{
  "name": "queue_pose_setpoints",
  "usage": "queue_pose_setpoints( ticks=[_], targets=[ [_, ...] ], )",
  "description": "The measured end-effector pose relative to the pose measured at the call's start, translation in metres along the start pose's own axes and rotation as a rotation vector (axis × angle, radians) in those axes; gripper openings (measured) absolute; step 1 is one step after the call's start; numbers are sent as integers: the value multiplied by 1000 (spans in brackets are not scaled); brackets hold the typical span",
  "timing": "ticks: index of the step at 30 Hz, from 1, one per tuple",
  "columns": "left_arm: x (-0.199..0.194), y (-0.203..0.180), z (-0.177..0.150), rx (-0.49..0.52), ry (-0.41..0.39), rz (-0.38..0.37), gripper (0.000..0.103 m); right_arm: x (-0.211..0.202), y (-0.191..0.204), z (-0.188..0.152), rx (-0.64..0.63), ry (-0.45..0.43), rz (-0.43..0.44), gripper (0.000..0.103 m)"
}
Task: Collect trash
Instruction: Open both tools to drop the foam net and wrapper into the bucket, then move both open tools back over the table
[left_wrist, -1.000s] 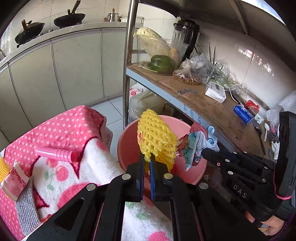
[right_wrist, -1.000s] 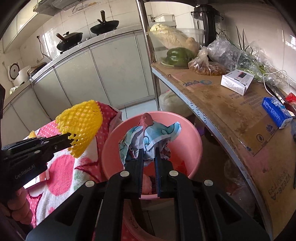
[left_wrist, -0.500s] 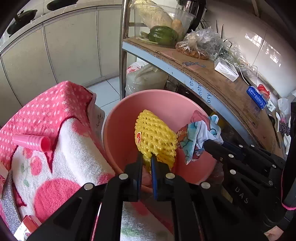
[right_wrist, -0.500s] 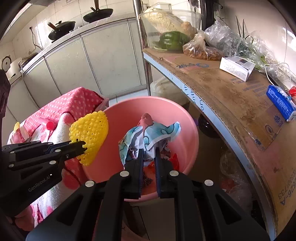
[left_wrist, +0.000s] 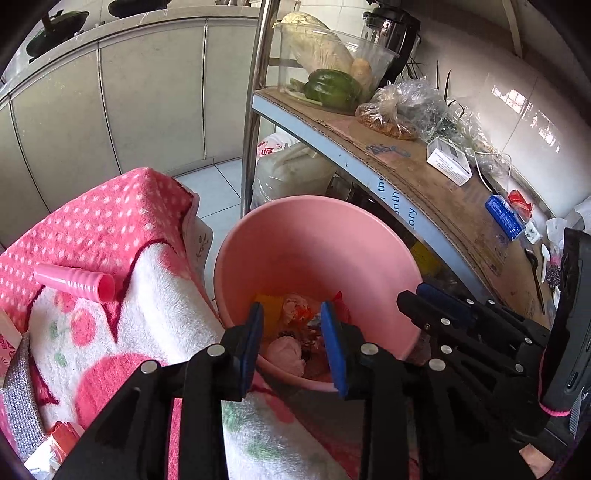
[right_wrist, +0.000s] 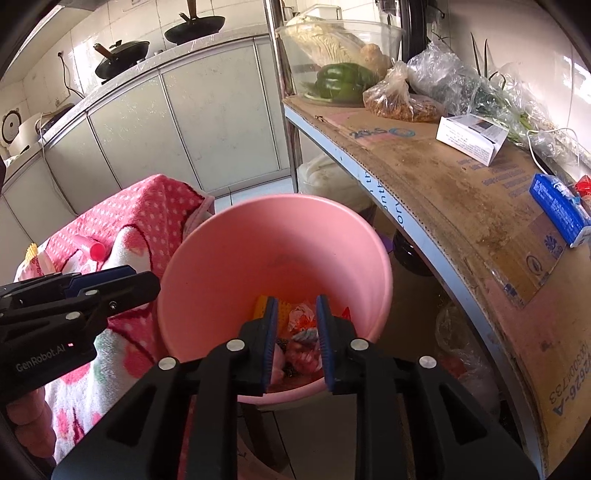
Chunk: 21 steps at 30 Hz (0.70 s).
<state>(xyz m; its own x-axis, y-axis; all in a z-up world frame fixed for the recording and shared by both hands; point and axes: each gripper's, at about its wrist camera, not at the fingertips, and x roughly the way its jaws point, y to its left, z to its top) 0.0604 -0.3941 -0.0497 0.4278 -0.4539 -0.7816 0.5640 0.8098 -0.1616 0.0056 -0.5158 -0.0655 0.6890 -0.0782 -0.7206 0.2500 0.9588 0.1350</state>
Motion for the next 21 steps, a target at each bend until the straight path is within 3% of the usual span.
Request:
queue_pose_setpoints(
  ticks=[21],
  targets=[
    [-87,-10,-25,28,-130,65,31,-55,66,-14,-149,-45,49,22]
  ],
)
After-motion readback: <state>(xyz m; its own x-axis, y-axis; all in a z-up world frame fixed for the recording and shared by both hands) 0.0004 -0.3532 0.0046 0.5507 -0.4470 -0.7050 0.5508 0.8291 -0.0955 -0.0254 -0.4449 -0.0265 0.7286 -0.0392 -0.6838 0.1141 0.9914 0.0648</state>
